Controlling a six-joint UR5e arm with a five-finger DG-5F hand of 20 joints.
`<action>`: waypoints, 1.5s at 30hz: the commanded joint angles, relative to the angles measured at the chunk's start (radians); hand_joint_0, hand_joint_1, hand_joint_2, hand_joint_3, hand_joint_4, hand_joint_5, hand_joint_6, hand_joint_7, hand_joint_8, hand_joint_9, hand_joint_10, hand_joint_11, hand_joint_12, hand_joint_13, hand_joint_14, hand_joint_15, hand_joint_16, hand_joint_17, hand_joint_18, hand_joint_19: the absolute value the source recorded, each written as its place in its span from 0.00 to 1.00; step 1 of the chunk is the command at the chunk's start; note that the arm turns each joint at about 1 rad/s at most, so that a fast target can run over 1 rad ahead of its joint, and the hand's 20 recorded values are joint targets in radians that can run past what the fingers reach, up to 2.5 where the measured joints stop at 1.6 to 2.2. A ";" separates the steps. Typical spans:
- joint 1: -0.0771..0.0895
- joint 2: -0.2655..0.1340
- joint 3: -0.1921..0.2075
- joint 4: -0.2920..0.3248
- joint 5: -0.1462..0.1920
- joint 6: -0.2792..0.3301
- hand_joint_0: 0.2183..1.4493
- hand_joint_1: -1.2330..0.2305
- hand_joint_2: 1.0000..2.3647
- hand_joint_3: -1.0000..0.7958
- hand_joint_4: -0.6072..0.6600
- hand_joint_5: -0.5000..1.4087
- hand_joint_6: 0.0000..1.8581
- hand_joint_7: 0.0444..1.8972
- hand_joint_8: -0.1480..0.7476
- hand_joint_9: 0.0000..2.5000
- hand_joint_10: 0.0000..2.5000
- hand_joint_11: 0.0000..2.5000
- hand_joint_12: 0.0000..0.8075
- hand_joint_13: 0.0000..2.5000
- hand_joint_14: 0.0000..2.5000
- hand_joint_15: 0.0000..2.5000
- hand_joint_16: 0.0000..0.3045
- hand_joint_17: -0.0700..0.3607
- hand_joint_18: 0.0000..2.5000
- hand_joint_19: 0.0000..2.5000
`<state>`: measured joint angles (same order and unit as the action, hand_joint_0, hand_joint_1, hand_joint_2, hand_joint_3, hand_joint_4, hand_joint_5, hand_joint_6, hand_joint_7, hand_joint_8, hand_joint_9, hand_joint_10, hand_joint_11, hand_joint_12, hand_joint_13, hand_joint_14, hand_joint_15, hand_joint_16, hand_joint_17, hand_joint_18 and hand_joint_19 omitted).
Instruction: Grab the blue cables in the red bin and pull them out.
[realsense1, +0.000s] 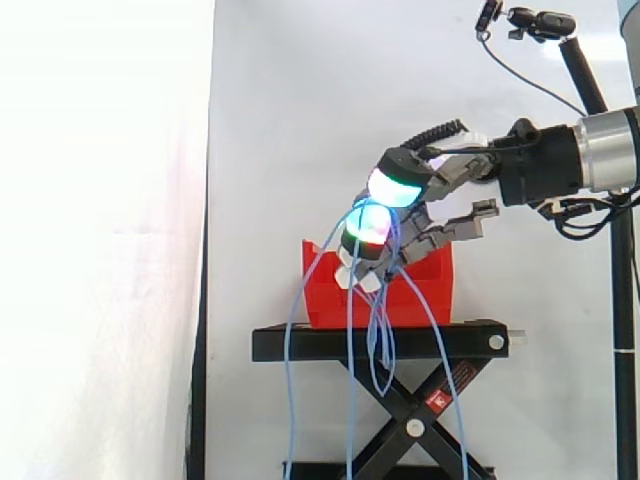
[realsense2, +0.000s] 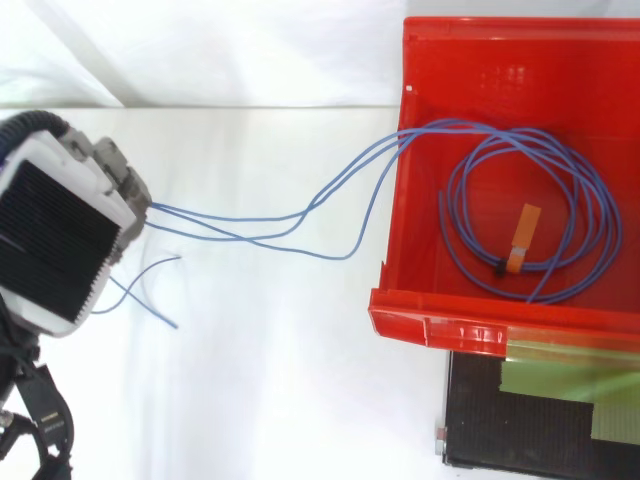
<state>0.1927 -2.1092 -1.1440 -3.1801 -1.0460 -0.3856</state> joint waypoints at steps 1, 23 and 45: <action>0.008 0.000 0.000 -0.037 0.044 0.070 0.42 0.17 0.00 0.00 0.64 0.73 0.30 0.29 0.46 0.34 0.01 0.26 0.42 0.25 0.01 0.18 0.15 0.40 0.17 0.23; 0.011 0.000 0.000 -0.087 0.038 0.098 0.35 0.25 0.00 0.00 0.66 0.77 0.21 0.33 0.49 0.35 0.01 0.25 0.44 0.27 0.01 0.18 0.16 0.42 0.19 0.22; 0.011 0.000 0.000 -0.089 0.038 0.098 0.52 0.13 0.00 0.00 0.62 0.73 0.29 0.31 0.45 0.35 0.01 0.27 0.39 0.26 0.01 0.19 0.14 0.38 0.18 0.23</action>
<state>0.2040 -2.1093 -1.1443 -3.2682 -1.0078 -0.2878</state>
